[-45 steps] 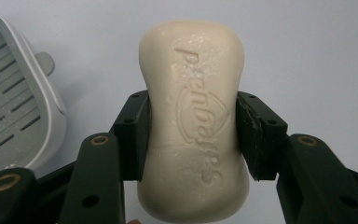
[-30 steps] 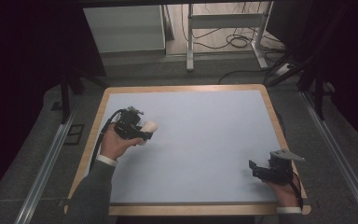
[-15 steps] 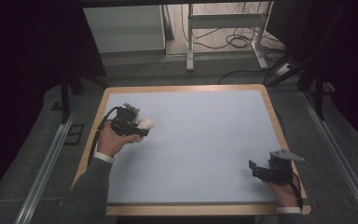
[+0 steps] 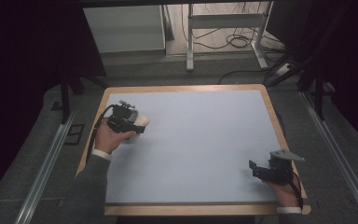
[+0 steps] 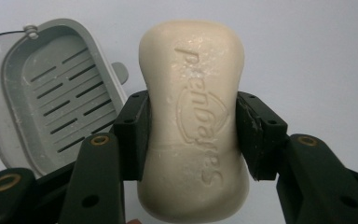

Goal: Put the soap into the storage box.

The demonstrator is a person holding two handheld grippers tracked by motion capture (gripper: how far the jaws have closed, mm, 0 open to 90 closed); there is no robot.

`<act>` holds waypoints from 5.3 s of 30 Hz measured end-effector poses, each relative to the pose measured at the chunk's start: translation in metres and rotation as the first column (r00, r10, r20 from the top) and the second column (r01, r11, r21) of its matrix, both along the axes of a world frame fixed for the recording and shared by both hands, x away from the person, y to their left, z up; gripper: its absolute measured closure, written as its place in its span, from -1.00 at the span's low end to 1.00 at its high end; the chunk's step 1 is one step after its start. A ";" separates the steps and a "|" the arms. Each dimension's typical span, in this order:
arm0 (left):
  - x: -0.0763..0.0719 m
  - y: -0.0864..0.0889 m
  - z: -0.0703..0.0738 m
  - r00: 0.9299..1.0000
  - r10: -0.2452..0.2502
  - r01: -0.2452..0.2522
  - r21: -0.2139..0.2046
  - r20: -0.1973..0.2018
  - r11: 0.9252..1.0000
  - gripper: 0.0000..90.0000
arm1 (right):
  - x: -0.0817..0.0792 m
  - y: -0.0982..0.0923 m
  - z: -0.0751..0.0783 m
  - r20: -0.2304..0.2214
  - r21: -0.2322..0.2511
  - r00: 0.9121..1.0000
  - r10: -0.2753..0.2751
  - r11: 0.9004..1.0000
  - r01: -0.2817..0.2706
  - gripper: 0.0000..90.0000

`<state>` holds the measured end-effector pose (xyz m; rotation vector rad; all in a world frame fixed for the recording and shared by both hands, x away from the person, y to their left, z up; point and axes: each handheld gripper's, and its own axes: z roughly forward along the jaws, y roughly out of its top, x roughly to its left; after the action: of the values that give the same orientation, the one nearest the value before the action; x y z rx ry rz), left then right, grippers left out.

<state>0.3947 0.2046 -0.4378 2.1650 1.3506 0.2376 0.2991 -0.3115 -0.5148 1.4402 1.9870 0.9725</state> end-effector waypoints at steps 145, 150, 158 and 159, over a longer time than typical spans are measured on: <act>-0.081 -0.001 -0.076 0.986 -0.130 0.148 -0.178 0.109 0.973 -0.43 | 0.005 0.004 -0.002 -0.006 -0.025 1.000 0.012 1.000 -0.012 -0.78; -0.081 0.002 -0.075 0.986 -0.121 0.140 -0.177 0.118 0.974 -0.43 | 0.005 0.005 -0.002 -0.004 -0.026 1.000 0.012 1.000 -0.012 -0.78; -0.083 0.005 -0.075 0.987 -0.105 0.127 -0.194 0.121 0.973 -0.45 | 0.005 0.005 -0.002 0.000 -0.030 1.000 0.019 0.999 -0.019 -0.79; -0.083 0.005 -0.076 0.987 -0.105 0.128 -0.195 0.121 0.972 -0.45 | 0.005 0.005 -0.002 0.003 -0.032 1.000 0.023 0.999 -0.023 -0.79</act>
<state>0.3119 0.2097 -0.5137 2.0220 1.1310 0.1635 0.3038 -0.3062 -0.5165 1.4001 2.0118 0.9483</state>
